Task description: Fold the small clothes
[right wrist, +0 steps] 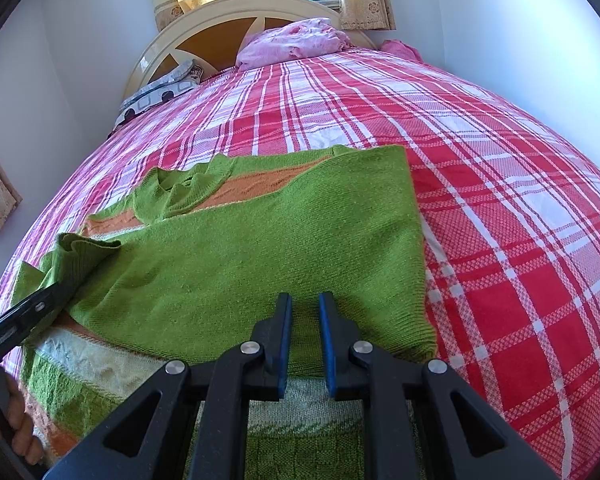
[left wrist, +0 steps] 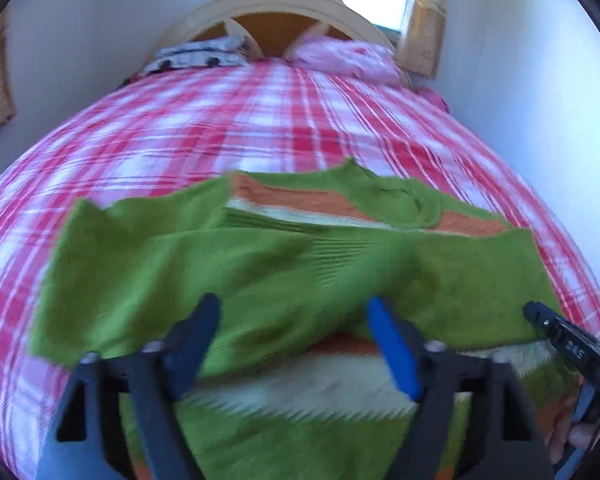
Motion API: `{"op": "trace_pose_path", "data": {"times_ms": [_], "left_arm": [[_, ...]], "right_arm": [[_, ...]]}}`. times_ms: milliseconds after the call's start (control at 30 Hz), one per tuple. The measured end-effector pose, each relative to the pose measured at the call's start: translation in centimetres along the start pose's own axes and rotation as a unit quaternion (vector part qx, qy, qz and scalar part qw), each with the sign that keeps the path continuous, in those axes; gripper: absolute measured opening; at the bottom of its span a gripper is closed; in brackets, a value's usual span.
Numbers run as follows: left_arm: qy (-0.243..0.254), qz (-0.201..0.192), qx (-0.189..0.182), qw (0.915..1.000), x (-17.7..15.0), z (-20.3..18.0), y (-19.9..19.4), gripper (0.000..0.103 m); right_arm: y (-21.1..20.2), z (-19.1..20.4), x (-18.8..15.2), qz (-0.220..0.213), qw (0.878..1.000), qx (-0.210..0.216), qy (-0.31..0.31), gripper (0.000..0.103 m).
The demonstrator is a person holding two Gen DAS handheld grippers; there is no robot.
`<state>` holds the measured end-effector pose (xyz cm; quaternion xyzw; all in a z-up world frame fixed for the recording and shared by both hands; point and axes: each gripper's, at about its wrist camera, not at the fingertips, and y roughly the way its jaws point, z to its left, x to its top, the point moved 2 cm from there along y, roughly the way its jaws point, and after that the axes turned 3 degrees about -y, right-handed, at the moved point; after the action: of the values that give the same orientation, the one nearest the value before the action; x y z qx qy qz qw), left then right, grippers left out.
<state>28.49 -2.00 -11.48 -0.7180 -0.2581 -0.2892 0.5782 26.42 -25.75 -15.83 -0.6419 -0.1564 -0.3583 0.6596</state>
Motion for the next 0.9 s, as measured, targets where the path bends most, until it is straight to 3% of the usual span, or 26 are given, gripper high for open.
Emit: {"op": "trace_pose_path", "data": {"times_ms": [67,100,233,367,433,500,567,633,733,800,900], "left_arm": [[-0.041,-0.005,0.007,0.9991,-0.6,2.4,-1.1,0.1],[-0.078,-0.013,0.017,0.9967,-1.4,4.2,-2.0,0.1],[-0.127,-0.005,0.055,0.9903,-2.9,7.5,-2.0,0.1],[-0.168,0.02,0.061,0.9837,-3.6,9.1,-1.0,0.1],[-0.173,0.011,0.051,0.9835,-4.0,9.1,-1.2,0.1],[-0.187,0.004,0.037,0.9817,-4.3,9.4,-1.4,0.1],[-0.194,0.002,0.032,0.9805,-4.5,9.7,-1.5,0.1],[-0.189,0.004,0.038,0.9812,-4.4,9.5,-1.4,0.101],[-0.183,0.009,0.039,0.9822,-4.4,9.3,-1.3,0.103],[-0.188,0.007,0.033,0.9817,-4.4,9.6,-1.2,0.103],[-0.197,0.001,0.021,0.9801,-4.4,10.0,-1.3,0.103]], "right_arm": [[0.0,0.1,0.0,0.001,1.0,0.001,0.001,0.014],[0.1,0.0,0.0,0.001,1.0,0.001,0.002,0.014],[0.1,0.2,0.0,0.004,1.0,-0.002,0.0,0.015],[0.2,0.4,0.3,0.014,1.0,-0.011,-0.007,0.015],[-0.6,0.7,0.9,0.009,1.0,-0.026,0.0,0.015],[-2.6,1.7,1.6,-0.037,0.999,0.014,0.029,0.015],[-3.6,3.7,2.4,-0.055,0.996,0.065,0.039,0.015],[-2.8,7.1,3.4,-0.036,0.993,0.113,0.02,0.015],[-0.5,11.7,4.2,-0.001,0.99,0.144,-0.005,0.015],[1.4,14.4,4.3,0.021,0.988,0.15,-0.025,0.015],[4.2,17.6,3.8,0.053,0.99,0.122,-0.048,0.015]]}}
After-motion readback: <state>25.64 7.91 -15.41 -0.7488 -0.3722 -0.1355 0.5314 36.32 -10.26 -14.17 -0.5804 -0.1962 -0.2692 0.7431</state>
